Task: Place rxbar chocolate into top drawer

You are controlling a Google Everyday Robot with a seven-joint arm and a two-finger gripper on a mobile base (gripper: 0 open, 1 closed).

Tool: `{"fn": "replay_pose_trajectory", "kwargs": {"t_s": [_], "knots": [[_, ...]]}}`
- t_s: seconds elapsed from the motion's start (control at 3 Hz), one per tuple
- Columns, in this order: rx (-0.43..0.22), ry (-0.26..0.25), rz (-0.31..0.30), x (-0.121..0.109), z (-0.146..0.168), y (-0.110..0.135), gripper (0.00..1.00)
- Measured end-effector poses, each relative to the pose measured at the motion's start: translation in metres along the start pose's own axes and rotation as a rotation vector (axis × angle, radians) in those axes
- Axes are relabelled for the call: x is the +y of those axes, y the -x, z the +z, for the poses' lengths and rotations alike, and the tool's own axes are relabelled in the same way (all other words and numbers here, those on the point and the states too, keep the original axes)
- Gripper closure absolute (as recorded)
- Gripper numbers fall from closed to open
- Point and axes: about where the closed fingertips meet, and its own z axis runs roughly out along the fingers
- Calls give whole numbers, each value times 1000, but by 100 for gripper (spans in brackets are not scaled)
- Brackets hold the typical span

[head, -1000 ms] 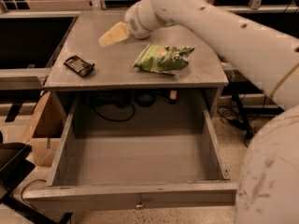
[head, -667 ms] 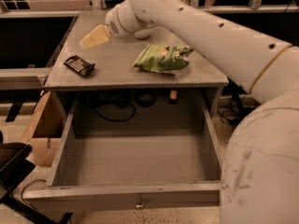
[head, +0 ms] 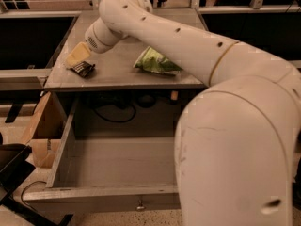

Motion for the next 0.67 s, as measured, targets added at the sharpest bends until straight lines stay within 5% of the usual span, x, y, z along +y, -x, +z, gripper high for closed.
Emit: {"fn": "replay_pose_trajectory", "kwargs": {"t_s": [0.67], "knots": [[86,-43,27,30,38,-30,2]]}}
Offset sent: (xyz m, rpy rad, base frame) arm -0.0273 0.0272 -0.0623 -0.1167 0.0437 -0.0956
